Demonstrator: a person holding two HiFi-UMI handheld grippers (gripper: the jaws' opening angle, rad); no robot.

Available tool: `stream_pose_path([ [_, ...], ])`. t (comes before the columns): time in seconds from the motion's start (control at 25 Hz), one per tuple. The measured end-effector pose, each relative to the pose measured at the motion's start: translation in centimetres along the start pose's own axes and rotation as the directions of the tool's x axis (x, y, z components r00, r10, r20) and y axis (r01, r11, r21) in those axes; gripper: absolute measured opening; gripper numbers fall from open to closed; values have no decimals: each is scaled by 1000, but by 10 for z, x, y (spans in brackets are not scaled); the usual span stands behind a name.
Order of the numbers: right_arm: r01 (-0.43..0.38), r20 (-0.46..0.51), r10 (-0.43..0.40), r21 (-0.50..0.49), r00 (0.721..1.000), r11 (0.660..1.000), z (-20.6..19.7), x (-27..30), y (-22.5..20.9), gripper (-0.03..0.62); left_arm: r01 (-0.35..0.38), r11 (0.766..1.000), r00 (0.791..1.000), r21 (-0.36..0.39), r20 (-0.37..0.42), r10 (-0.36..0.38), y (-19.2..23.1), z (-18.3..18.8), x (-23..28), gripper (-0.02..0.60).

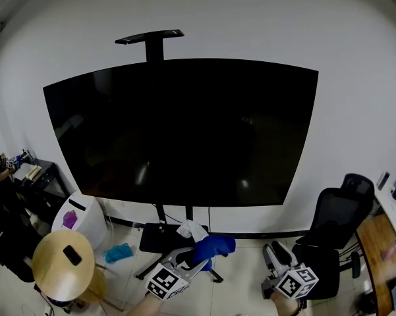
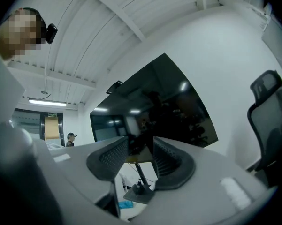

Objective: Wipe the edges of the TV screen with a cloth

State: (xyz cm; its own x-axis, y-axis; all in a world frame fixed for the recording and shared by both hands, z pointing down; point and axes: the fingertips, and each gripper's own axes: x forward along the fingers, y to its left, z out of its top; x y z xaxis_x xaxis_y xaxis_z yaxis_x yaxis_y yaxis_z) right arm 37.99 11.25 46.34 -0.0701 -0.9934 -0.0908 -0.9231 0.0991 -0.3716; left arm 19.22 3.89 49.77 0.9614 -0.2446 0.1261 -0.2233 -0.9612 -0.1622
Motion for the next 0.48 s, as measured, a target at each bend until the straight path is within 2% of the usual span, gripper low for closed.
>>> stream_pose_path([
  [0.2, -8, -38, 8, -7, 999, 1000, -17, -12, 16, 170, -22, 998, 1000, -62, -7, 21, -11, -20, -25, 144],
  [0.48, -12, -58, 12, -5, 998, 1000, -19, -40, 13, 169, -60, 995, 998, -78, -26, 58, -31, -26, -39, 143],
])
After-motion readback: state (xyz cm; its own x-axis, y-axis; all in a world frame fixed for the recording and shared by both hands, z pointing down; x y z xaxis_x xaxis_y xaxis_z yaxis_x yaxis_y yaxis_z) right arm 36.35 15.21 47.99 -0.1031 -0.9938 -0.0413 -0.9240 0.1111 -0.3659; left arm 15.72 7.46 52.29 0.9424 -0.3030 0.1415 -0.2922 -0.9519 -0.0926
